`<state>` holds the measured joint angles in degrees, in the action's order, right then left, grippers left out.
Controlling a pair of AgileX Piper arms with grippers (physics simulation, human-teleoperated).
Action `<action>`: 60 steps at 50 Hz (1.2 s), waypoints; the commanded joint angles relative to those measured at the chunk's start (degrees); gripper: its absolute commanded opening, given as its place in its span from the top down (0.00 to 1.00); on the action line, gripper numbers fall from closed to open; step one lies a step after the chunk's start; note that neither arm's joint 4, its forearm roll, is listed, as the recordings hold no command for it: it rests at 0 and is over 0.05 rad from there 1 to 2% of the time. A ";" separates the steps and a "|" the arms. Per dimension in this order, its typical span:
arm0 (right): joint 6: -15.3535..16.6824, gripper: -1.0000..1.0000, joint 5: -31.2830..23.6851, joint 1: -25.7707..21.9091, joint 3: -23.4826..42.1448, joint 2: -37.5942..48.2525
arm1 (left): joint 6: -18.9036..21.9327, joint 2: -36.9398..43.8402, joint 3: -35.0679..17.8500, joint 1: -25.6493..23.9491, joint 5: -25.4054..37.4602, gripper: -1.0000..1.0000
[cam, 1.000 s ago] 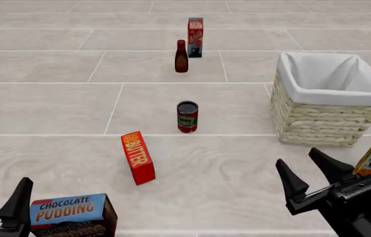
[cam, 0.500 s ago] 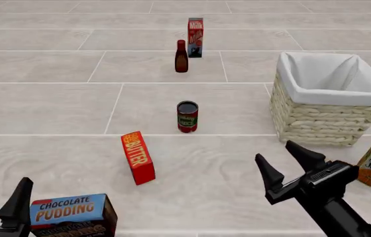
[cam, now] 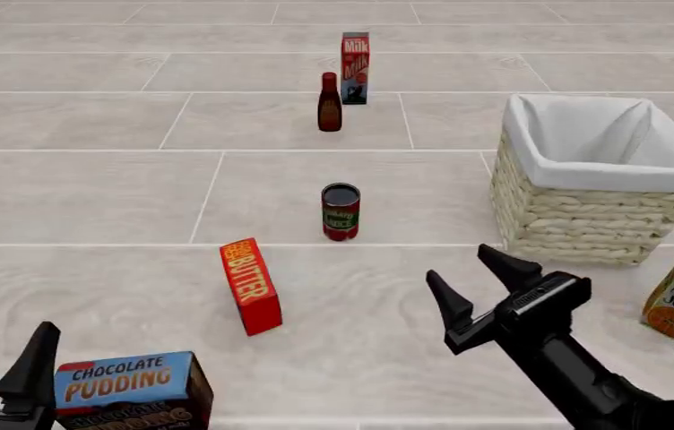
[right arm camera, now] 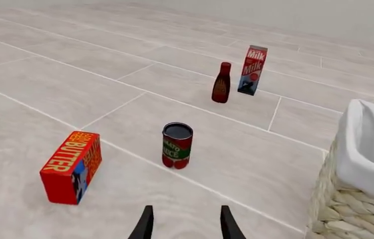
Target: Pick the tomato sauce and place it in the basket.
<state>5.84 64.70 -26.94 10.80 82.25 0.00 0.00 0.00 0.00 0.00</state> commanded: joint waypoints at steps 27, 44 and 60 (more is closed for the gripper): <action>-0.24 0.00 -0.55 -2.55 11.57 12.71 | 0.00 0.00 0.00 0.00 0.00 0.00; -0.96 0.00 -1.44 -0.95 16.49 16.65 | 0.00 0.00 0.00 0.00 0.00 0.00; -0.87 0.00 -1.42 -0.19 20.81 21.78 | 0.00 0.00 0.00 0.00 0.00 0.00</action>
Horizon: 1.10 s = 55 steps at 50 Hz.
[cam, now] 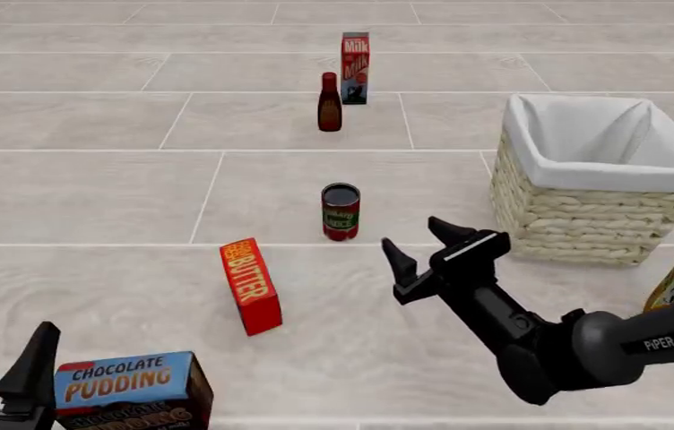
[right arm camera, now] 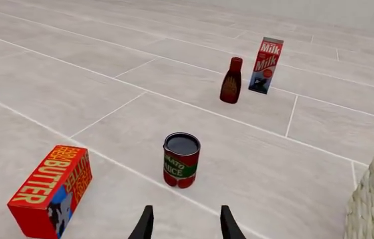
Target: Pick the tomato sauce and place it in the basket.
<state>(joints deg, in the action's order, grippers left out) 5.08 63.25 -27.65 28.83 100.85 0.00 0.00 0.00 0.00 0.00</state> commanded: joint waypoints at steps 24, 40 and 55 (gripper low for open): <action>0.28 0.00 -1.84 0.20 10.27 10.32 | 0.00 0.00 0.00 0.00 0.00 0.00; 1.08 0.00 -4.22 0.23 15.74 14.68 | 0.00 0.00 0.00 0.00 0.00 0.00; 0.46 0.00 -5.86 -0.11 19.57 16.46 | 0.00 0.00 0.00 0.00 0.00 0.00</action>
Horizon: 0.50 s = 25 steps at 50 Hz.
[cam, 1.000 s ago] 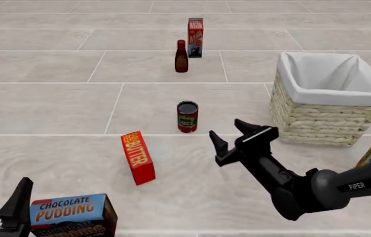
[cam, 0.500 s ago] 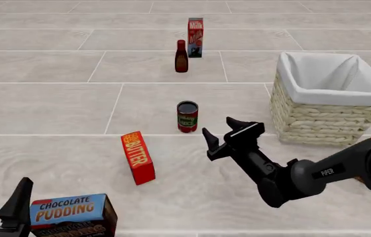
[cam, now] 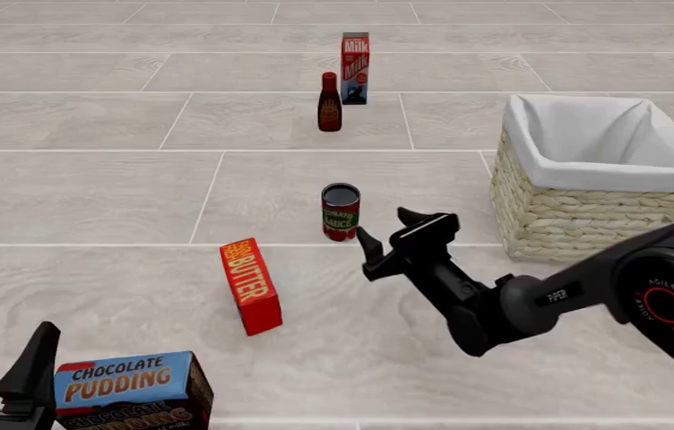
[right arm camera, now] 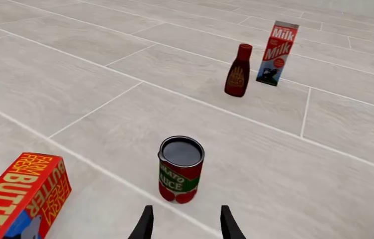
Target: Pick the tomato sauce and place it in the basket.
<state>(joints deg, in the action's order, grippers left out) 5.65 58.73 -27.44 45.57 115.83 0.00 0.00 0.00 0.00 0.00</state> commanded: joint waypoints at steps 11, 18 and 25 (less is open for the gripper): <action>0.71 0.00 -3.39 -0.76 5.55 2.72 | 0.00 0.00 0.00 0.00 0.00 0.00; 0.91 0.00 -4.57 -1.18 7.36 3.77 | 0.00 0.00 0.00 0.00 0.00 0.00; 0.91 0.00 -5.66 -1.18 9.09 4.53 | 0.00 0.00 0.00 0.00 0.00 0.00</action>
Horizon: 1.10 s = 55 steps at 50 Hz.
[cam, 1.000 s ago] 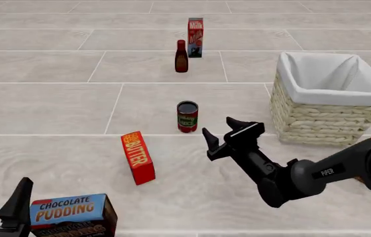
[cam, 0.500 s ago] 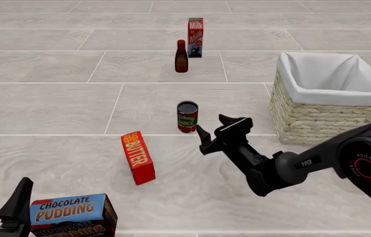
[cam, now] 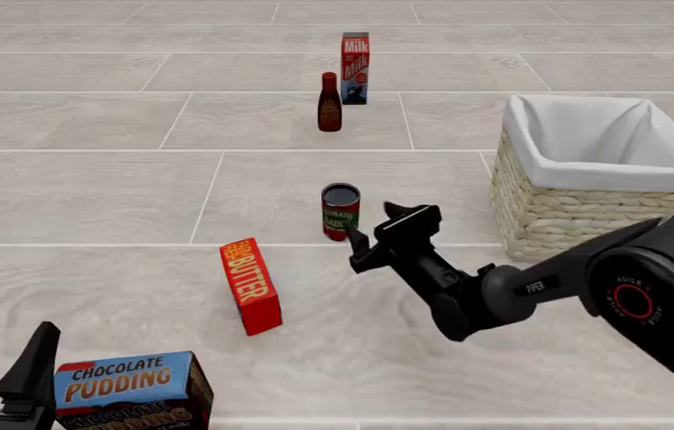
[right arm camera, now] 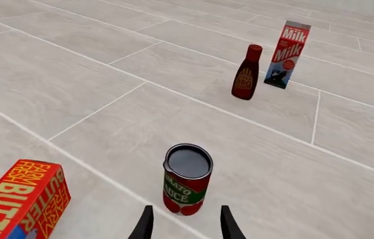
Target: Pick the tomato sauce and place it in the basket.
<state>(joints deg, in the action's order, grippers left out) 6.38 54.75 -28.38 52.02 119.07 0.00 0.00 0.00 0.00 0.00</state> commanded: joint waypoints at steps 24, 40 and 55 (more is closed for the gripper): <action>-0.38 0.00 -3.64 0.14 6.73 4.00 | 0.00 0.00 0.00 0.00 0.00 0.00; -0.37 0.00 -5.08 0.04 9.11 5.73 | 0.00 0.00 0.00 0.00 0.00 0.00; -0.34 0.00 -6.53 0.15 11.42 7.16 | 0.00 0.00 0.00 0.00 0.00 0.00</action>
<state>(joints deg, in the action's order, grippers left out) 6.05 49.09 -28.18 62.08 125.36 0.00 0.00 0.00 0.00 0.00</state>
